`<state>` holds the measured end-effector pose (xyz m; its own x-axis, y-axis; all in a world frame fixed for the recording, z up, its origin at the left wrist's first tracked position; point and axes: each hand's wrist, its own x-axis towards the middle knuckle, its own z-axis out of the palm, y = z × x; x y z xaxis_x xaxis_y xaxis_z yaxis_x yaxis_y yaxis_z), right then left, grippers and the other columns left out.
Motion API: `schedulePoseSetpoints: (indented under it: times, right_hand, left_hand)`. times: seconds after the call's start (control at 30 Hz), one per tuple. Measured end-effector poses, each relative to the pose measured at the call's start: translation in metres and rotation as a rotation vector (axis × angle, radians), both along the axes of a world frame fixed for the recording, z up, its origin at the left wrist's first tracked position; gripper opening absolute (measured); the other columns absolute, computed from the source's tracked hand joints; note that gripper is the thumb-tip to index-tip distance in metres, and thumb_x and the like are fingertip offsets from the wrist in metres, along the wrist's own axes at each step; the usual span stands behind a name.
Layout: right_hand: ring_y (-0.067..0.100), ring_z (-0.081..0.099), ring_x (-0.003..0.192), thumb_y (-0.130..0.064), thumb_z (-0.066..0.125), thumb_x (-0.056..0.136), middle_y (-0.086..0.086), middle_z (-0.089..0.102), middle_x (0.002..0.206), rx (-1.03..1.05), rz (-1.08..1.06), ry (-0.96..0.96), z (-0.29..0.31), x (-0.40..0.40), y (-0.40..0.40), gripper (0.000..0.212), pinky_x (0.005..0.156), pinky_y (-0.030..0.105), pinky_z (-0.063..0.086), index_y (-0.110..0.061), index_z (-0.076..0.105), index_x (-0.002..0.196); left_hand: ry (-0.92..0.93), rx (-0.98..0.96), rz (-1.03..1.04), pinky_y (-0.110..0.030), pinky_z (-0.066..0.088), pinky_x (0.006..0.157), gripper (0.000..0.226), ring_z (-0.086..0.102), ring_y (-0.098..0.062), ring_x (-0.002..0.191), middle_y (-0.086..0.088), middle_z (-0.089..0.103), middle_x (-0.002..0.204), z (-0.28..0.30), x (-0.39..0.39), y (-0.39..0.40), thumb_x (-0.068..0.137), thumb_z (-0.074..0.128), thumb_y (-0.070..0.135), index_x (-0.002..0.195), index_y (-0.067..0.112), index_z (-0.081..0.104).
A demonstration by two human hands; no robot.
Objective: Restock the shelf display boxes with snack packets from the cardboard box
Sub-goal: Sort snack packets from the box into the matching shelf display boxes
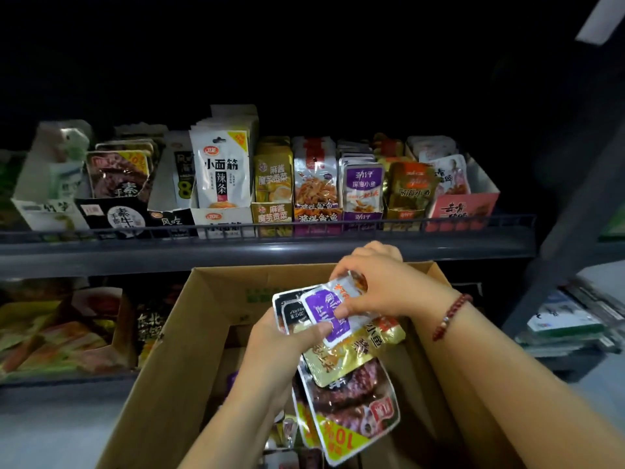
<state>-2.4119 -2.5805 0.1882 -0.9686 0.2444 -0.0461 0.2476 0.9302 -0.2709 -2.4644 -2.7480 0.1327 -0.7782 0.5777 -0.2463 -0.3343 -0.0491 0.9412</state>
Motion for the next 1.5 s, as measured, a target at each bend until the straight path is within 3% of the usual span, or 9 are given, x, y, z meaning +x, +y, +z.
schedulePoseSetpoints:
  times: [0.13, 0.27, 0.6, 0.73, 0.83, 1.1, 1.3, 1.4, 1.5]
  right_hand:
    - [0.012, 0.051, 0.096, -0.058, 0.07, 0.073, -0.01, 0.06, 0.095, 0.026, -0.209, 0.171, 0.006, -0.001, 0.001, 0.042, 0.093, 0.033, 0.036, -0.028, 0.051, 0.094]
    - [0.011, 0.061, 0.074, -0.045, 0.072, 0.078, -0.005, 0.063, 0.085, -0.238, -0.332, 0.273, 0.005, 0.005, 0.001, 0.036, 0.06, 0.025, 0.046, -0.018, 0.051, 0.091]
    - [0.012, 0.064, 0.095, -0.024, 0.06, 0.092, -0.001, 0.065, 0.107, -0.757, -0.438, 0.621, 0.019, -0.012, 0.049, 0.017, 0.069, 0.025, 0.052, -0.019, 0.057, 0.108]
    - [0.02, 0.06, 0.102, -0.031, 0.064, 0.089, 0.004, 0.058, 0.114, -0.503, -0.489, 0.698, 0.02, -0.033, 0.073, 0.02, 0.089, 0.038, 0.053, -0.015, 0.062, 0.1]
    - [0.019, 0.065, 0.088, -0.03, 0.063, 0.089, 0.002, 0.068, 0.094, -0.426, -0.494, 0.8, 0.026, -0.043, 0.085, 0.016, 0.08, 0.045, 0.055, -0.015, 0.063, 0.094]
    - [0.014, 0.067, 0.078, -0.016, 0.06, 0.092, 0.001, 0.065, 0.084, -0.372, -0.484, 0.74, 0.03, -0.072, 0.1, 0.008, 0.077, 0.035, 0.057, -0.013, 0.058, 0.099]
    - [0.015, 0.066, 0.08, -0.015, 0.062, 0.09, 0.005, 0.068, 0.093, -0.313, -0.488, 0.579, 0.029, -0.076, 0.106, 0.021, 0.075, 0.032, 0.057, -0.012, 0.058, 0.111]
    - [0.011, 0.061, 0.068, -0.014, 0.063, 0.09, 0.008, 0.068, 0.094, -0.301, -0.491, 0.481, 0.028, -0.078, 0.103, 0.022, 0.058, 0.022, 0.052, -0.01, 0.059, 0.111]
    - [0.011, 0.062, 0.073, -0.018, 0.066, 0.088, 0.003, 0.063, 0.108, -0.159, -0.43, 0.656, 0.032, -0.076, 0.1, 0.039, 0.049, 0.013, 0.039, -0.014, 0.054, 0.125]
  left_hand:
    - [-0.077, 0.082, 0.121, -0.047, 0.055, 0.083, 0.027, 0.07, -0.03, 0.083, -0.01, 0.075, 0.088, 0.001, -0.009, 0.0, 0.077, 0.07, -0.009, 0.095, 0.011, 0.065]
    - [-0.173, 0.157, 0.238, -0.048, 0.056, 0.081, 0.024, 0.07, -0.034, 0.086, -0.016, 0.073, 0.095, 0.003, -0.011, 0.004, 0.08, 0.068, -0.007, 0.099, 0.008, 0.063]
    - [-0.082, 0.23, 0.398, -0.03, 0.052, 0.067, 0.024, 0.068, -0.017, 0.078, -0.002, 0.071, 0.087, 0.033, -0.038, 0.041, 0.083, 0.069, -0.005, 0.089, 0.017, 0.062]
    - [-0.087, 0.228, 0.445, -0.031, 0.052, 0.068, 0.024, 0.067, -0.018, 0.079, -0.003, 0.069, 0.087, 0.029, -0.048, 0.054, 0.083, 0.069, -0.005, 0.092, 0.016, 0.06]
    - [-0.128, 0.217, 0.468, -0.038, 0.054, 0.076, 0.023, 0.068, -0.023, 0.082, -0.006, 0.068, 0.089, 0.021, -0.053, 0.057, 0.083, 0.07, -0.003, 0.09, 0.016, 0.059]
    - [-0.174, 0.223, 0.493, -0.054, 0.054, 0.088, 0.021, 0.068, -0.037, 0.092, -0.015, 0.069, 0.097, 0.015, -0.065, 0.056, 0.083, 0.07, -0.002, 0.088, 0.015, 0.058]
    - [-0.172, 0.255, 0.473, -0.049, 0.056, 0.083, 0.022, 0.07, -0.033, 0.087, -0.012, 0.07, 0.095, 0.015, -0.066, 0.056, 0.083, 0.07, -0.002, 0.094, 0.014, 0.06]
    - [-0.172, 0.274, 0.457, -0.044, 0.057, 0.076, 0.022, 0.07, -0.028, 0.08, -0.011, 0.07, 0.093, 0.016, -0.064, 0.056, 0.083, 0.07, -0.003, 0.095, 0.013, 0.061]
    - [-0.184, 0.282, 0.448, -0.043, 0.056, 0.075, 0.021, 0.07, -0.028, 0.078, -0.01, 0.07, 0.091, 0.017, -0.063, 0.056, 0.083, 0.069, -0.002, 0.093, 0.014, 0.06]
